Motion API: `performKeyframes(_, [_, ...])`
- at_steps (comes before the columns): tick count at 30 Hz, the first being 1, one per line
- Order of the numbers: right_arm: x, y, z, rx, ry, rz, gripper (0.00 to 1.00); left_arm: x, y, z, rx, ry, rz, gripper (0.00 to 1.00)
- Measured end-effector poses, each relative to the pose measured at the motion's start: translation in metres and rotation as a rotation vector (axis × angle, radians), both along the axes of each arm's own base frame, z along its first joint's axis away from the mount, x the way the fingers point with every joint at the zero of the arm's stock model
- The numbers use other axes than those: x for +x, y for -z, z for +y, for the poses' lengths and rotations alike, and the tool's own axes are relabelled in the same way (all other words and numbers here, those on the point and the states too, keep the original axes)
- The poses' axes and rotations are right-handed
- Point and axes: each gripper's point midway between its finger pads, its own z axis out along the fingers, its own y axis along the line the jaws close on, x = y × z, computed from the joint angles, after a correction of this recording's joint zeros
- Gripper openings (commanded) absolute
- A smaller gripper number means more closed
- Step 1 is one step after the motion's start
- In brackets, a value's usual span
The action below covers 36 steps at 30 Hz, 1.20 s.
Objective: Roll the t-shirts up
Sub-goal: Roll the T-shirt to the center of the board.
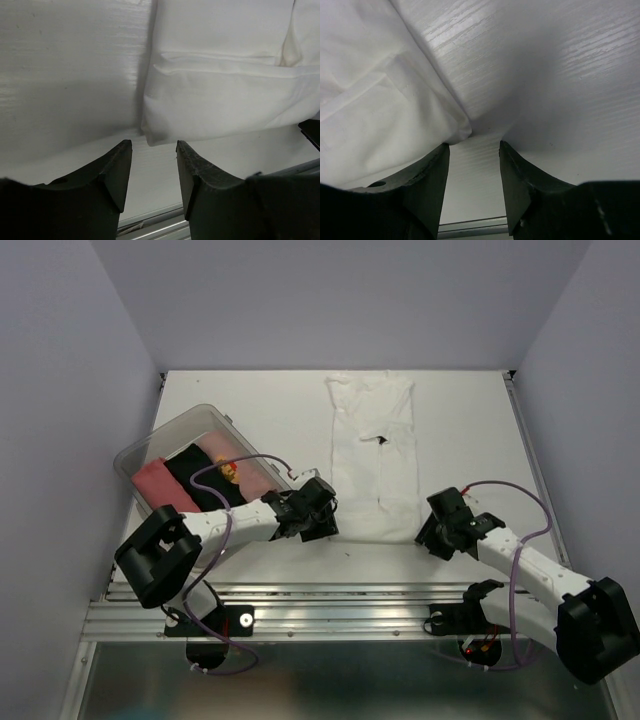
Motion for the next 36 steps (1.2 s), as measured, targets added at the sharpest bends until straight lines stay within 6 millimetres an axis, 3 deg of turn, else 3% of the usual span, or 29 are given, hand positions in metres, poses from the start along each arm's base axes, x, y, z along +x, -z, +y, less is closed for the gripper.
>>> performKeyframes(9, [0.002, 0.001, 0.0, 0.003, 0.003, -0.01, 0.41, -0.001, 0.014, 0.0, -0.001, -0.031, 0.029, 0.46])
performKeyframes(15, [0.004, 0.002, 0.0, -0.001, 0.004, -0.015, 0.38, -0.001, 0.025, -0.002, 0.007, -0.042, 0.045, 0.36])
performKeyframes(19, [0.007, 0.002, 0.0, -0.007, 0.0, -0.016, 0.38, 0.002, 0.026, -0.006, -0.001, -0.044, 0.042, 0.26])
performKeyframes(23, [0.01, 0.002, 0.0, -0.017, -0.013, -0.016, 0.38, 0.003, 0.027, -0.007, -0.004, -0.047, 0.042, 0.01])
performKeyframes(32, [0.015, 0.0, 0.001, -0.025, -0.038, -0.039, 0.32, 0.004, 0.027, -0.007, -0.006, -0.049, 0.041, 0.0])
performKeyframes(36, [0.018, -0.001, 0.002, -0.022, -0.042, -0.052, 0.21, 0.004, 0.026, -0.007, -0.002, -0.049, 0.041, 0.0])
